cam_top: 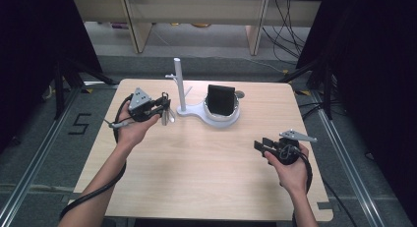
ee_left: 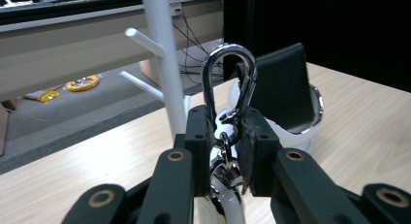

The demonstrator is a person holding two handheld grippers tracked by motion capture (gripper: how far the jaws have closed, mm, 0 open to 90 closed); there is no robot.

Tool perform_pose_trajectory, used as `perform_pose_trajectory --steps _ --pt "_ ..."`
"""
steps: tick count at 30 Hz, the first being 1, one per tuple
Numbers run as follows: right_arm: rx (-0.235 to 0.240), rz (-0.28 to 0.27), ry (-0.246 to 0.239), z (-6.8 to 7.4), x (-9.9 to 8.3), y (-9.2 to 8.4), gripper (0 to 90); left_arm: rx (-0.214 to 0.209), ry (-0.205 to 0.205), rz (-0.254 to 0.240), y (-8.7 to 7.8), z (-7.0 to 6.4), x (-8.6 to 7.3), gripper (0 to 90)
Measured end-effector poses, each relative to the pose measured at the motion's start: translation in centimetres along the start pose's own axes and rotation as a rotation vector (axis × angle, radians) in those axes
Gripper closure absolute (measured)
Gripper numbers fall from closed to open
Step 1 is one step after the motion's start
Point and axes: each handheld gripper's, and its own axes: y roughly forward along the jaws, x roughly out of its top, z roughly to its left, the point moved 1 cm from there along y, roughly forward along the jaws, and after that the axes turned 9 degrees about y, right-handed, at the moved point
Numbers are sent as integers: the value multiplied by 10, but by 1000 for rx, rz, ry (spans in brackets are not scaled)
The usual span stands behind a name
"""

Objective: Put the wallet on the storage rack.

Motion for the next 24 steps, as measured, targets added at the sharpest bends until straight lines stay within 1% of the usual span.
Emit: perform_pose_trajectory --steps 1,2,3,4,5,6,7,9,10,11,12,13,14,15,16,19,20,22,23,24 --pt "16 0 40 2 -1 0 556 4 0 2 1 2 0 754" --pt "11 4 49 1 -2 0 552 8 -3 2 2 4 1 754" --pt "12 0 50 0 -4 0 552 12 -2 5 3 6 1 754" --pt "15 -12 25 -2 -4 0 552 16 -7 3 4 7 1 754" --pt "9 -18 7 -5 -4 0 552 17 -2 8 5 9 1 754" --pt "8 -16 19 -5 -5 0 552 20 -6 6 6 9 1 754" --pt "3 -10 60 -2 -7 -1 552 23 -8 6 7 10 1 754" --pt "-5 -21 18 -6 -7 -1 551 28 -7 6 10 12 1 754" --pt "-7 -25 16 -7 -7 -2 551 30 -11 8 10 12 1 754" --pt "-8 -27 31 -6 -8 -2 551 32 -5 9 11 13 2 754" --pt "-2 -28 48 -5 -9 -2 549 36 -12 8 12 14 1 754" --pt "-2 -27 52 -5 -10 -2 547 40 -13 6 13 14 1 754" --pt "-18 -34 8 -9 -9 -2 543 43 -16 12 13 15 1 754" --pt "-17 -18 40 -7 -10 -3 541 44 -16 10 14 16 1 754" --pt "-17 -23 18 -9 -10 -2 540 47 -15 12 15 16 1 754" --pt "-9 -30 18 -10 -11 -2 540 50 -12 11 15 16 1 754" --pt "-14 -33 17 -10 -11 -2 540 49 -13 10 14 16 1 754" --pt "-12 -33 19 -11 -11 -2 540 45 -13 4 13 17 3 754" --pt "-19 -25 20 -11 -10 -4 540 42 -11 4 13 17 4 754" --pt "-28 -18 38 -10 -11 -4 539 44 -9 5 12 18 5 754"
